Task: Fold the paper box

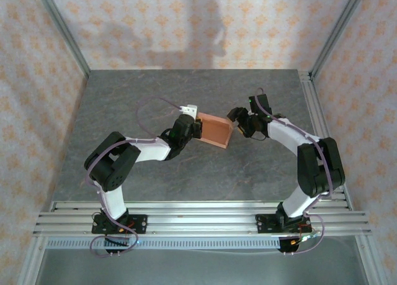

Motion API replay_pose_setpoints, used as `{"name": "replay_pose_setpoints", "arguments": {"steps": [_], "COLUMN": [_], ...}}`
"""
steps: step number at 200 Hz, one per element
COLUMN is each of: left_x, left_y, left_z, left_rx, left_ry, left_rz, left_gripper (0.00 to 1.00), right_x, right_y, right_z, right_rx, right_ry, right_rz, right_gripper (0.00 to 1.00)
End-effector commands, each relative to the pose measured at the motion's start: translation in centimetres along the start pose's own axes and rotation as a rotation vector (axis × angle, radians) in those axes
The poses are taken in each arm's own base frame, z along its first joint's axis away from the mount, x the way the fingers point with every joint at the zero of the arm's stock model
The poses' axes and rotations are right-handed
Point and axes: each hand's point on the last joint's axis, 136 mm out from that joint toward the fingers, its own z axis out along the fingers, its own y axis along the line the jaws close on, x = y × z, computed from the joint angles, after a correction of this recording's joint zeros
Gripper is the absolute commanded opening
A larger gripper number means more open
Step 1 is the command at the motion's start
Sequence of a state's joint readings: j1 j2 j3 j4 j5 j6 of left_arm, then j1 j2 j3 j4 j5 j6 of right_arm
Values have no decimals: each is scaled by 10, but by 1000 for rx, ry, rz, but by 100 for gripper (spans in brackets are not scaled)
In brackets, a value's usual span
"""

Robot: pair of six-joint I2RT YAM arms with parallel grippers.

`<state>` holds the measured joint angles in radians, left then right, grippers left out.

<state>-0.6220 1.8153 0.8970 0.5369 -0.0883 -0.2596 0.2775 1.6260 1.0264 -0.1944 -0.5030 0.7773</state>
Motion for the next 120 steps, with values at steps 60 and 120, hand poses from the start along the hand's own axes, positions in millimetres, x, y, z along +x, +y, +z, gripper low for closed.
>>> {"name": "replay_pose_setpoints", "arguments": {"steps": [60, 120], "left_x": [28, 29], "left_y": [10, 11], "left_z": [3, 3], "left_rx": [-46, -55], "left_ry": [79, 84], "left_rz": [62, 83], "left_gripper": [0, 0], "right_x": [15, 18], "right_y": [9, 6], "right_z": [19, 31], "right_rx": [-92, -114], "right_ry": [118, 141], "right_rz": [59, 93], "right_gripper": [59, 47]}}
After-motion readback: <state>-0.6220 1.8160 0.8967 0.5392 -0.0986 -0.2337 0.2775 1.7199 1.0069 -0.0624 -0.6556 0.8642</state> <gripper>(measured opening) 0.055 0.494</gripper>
